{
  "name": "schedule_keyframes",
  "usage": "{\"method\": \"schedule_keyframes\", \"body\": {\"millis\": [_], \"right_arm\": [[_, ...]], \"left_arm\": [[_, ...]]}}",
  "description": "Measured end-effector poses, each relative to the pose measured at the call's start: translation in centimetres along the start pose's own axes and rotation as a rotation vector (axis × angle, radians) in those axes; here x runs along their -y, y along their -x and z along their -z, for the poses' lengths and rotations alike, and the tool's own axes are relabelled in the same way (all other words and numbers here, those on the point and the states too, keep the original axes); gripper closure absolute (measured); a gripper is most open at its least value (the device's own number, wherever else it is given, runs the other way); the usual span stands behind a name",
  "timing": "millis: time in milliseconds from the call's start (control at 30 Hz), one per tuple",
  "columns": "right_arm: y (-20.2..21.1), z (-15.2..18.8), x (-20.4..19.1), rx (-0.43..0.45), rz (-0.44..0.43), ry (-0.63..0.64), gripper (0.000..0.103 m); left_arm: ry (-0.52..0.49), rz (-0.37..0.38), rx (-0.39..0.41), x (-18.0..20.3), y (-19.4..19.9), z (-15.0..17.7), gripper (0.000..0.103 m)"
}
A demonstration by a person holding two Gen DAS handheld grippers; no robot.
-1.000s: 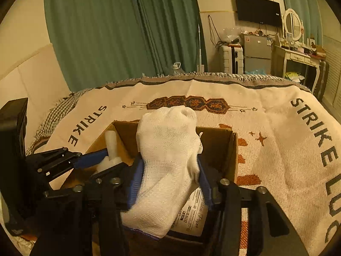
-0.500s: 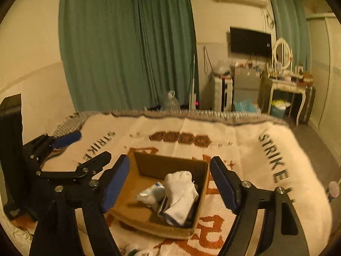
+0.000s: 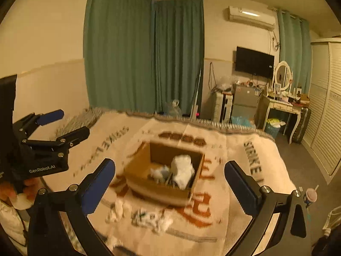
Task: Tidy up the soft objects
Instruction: 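Grasp a white sock with the left tool while the right tool grasps the plush toy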
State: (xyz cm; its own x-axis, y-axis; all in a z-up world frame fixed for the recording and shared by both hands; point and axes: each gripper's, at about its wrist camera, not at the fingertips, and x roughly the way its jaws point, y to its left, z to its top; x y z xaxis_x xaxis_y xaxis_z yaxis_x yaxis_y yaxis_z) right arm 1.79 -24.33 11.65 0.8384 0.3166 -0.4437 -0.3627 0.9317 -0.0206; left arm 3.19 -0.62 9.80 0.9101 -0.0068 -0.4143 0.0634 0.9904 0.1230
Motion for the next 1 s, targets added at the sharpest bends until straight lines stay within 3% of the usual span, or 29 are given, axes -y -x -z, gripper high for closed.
{"method": "schedule_keyframes", "body": {"millis": [200, 467, 567, 833, 1000], "right_arm": [[-2.6, 7.8, -1.0, -0.091, 0.047, 0.006, 0.0], [-7.0, 17.2, -1.9, -0.23, 0.012, -0.122, 0.0], [-7.7, 19.0, -2.4, -0.253, 0.012, -0.138, 0.0], [-8.6, 20.5, -2.9, -0.287, 0.029, -0.132, 0.0], [-9.2, 21.4, -2.7, -0.32, 0.035, -0.153, 0.0]], "left_arm": [[0.014, -0.007, -0.142, 1.3, -3.1, 7.7, 0.011], [0.003, 0.007, -0.287, 3.2, -5.9, 16.3, 0.011], [-0.019, 0.044, -0.352, 3.9, -6.7, 19.4, 0.011], [0.003, 0.11, -0.477, 4.9, -7.2, 23.2, 0.014], [-0.027, 0.151, -0.568, 6.3, -8.1, 25.3, 0.043]]}}
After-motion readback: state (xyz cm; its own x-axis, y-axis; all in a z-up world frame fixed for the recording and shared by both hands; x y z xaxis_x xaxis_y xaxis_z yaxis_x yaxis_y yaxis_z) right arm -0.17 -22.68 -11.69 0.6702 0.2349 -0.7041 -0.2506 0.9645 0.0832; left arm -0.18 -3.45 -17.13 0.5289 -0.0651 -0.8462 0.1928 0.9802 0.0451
